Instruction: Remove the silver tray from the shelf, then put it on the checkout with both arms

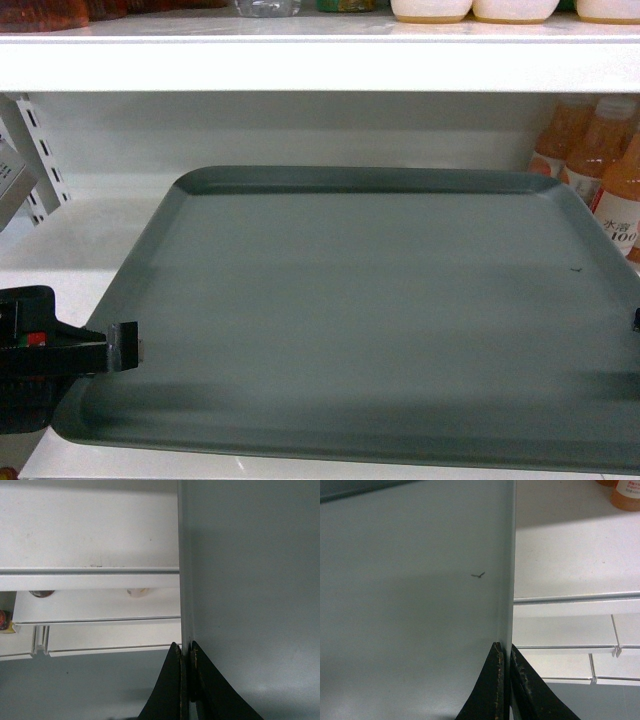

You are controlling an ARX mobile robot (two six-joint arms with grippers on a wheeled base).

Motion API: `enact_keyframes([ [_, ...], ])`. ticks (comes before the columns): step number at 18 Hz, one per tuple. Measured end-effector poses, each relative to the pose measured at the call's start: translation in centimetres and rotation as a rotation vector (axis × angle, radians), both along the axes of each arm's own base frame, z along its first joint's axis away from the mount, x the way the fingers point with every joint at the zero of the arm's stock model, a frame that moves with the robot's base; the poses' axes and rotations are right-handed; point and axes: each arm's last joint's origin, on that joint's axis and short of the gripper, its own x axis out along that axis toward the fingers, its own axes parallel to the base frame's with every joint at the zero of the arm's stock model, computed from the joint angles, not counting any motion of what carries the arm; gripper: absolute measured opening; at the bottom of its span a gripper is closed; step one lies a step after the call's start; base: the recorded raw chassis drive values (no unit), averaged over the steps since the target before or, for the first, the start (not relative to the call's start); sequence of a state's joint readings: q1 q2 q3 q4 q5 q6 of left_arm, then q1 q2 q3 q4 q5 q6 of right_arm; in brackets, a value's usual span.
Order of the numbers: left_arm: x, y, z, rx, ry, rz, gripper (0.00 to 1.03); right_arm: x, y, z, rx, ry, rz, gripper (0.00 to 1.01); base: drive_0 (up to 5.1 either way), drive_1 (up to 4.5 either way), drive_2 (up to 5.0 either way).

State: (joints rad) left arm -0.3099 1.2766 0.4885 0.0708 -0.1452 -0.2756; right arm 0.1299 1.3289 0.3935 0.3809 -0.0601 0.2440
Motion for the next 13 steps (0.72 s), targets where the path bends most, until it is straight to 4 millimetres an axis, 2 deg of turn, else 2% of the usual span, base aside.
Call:
enact_keyframes([
  [13,-0.02,0.01,-0.02,0.001,0.001,0.001,0.02,-0.01,0.0,-0.02,0.002,0.002,-0.001,0.03,-0.1,-4.27,4.2],
])
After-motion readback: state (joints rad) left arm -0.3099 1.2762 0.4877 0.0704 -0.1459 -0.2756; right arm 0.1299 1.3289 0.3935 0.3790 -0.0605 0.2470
